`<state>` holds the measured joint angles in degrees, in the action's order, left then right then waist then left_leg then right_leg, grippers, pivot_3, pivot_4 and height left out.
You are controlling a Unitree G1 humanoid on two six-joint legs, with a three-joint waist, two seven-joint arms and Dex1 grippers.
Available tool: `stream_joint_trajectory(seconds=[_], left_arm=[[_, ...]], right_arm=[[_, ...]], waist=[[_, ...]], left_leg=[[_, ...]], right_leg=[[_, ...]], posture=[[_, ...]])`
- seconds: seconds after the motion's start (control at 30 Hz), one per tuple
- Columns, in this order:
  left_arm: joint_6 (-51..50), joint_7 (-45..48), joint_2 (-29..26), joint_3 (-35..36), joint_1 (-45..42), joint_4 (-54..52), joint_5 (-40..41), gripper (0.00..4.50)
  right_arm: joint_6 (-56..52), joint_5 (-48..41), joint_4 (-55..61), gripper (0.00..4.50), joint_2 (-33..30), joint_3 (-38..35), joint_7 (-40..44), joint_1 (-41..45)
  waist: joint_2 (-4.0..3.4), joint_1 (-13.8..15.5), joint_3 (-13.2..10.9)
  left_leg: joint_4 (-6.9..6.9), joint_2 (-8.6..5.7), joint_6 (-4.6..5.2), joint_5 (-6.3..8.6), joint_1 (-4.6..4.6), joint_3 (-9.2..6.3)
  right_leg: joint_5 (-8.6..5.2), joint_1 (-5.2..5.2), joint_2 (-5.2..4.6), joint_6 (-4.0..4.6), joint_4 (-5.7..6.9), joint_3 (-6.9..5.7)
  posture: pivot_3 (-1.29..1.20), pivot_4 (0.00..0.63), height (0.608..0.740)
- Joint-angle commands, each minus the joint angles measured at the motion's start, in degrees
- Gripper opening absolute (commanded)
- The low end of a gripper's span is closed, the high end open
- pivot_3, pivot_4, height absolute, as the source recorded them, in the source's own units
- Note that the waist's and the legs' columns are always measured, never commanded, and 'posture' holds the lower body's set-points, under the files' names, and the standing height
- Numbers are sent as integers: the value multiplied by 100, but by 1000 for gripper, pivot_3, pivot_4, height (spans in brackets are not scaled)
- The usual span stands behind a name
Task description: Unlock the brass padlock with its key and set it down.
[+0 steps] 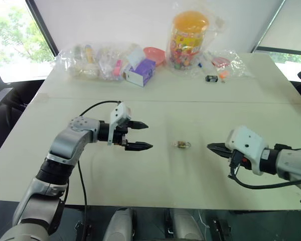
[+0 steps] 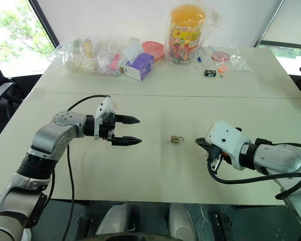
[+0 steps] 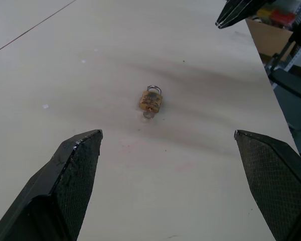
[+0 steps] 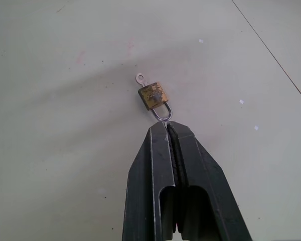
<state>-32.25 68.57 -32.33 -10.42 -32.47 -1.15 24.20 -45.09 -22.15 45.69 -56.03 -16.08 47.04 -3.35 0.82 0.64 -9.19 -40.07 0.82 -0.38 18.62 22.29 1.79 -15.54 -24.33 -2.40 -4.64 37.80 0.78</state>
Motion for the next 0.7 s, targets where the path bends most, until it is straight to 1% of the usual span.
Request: stream_joint_trajectory(seconds=[0.03,0.33,0.4,0.53,0.57,0.6,0.7], left_arm=[[35,10,-9,57,-127,-172,46,4408],[60,-14,-1,35,-50,-249,46,4408],[77,-28,25,22,-74,-233,32,4408],[87,-57,84,7,-105,-211,21,4408],[94,-62,95,1,-100,-215,13,4500],[95,-65,102,-2,-91,-227,11,4500],[98,-85,123,-1,-82,-247,9,4500]], right_arm=[[142,8,3,0,-93,-17,11,106],[303,33,-120,0,-141,177,68,242],[431,96,-214,0,-151,316,76,356],[638,167,-550,0,-15,866,86,844],[654,177,-632,540,-21,1014,133,945],[659,175,-698,800,-42,1168,203,1038],[775,217,-942,2393,-7,1638,414,1382]], waist=[[0,0,0],[0,-1,0],[0,-2,0],[0,-13,0],[0,-13,0],[0,-12,0],[0,-11,0]], left_leg=[[0,0,0,0,0,0],[0,0,0,0,0,0],[0,0,0,0,0,0],[0,0,0,0,-1,0],[0,2,0,0,-2,0],[0,2,0,0,-2,0],[0,2,0,0,-1,0]], right_leg=[[0,0,0,0,0,0],[0,0,0,0,0,0],[0,0,0,0,0,0],[0,0,0,0,0,0],[0,0,2,0,1,0],[0,0,2,0,1,0],[0,-1,0,0,1,0]], posture=[[0,150,735],[0,150,735],[0,150,735],[0,150,735],[0,150,735],[0,150,735],[0,150,735]])
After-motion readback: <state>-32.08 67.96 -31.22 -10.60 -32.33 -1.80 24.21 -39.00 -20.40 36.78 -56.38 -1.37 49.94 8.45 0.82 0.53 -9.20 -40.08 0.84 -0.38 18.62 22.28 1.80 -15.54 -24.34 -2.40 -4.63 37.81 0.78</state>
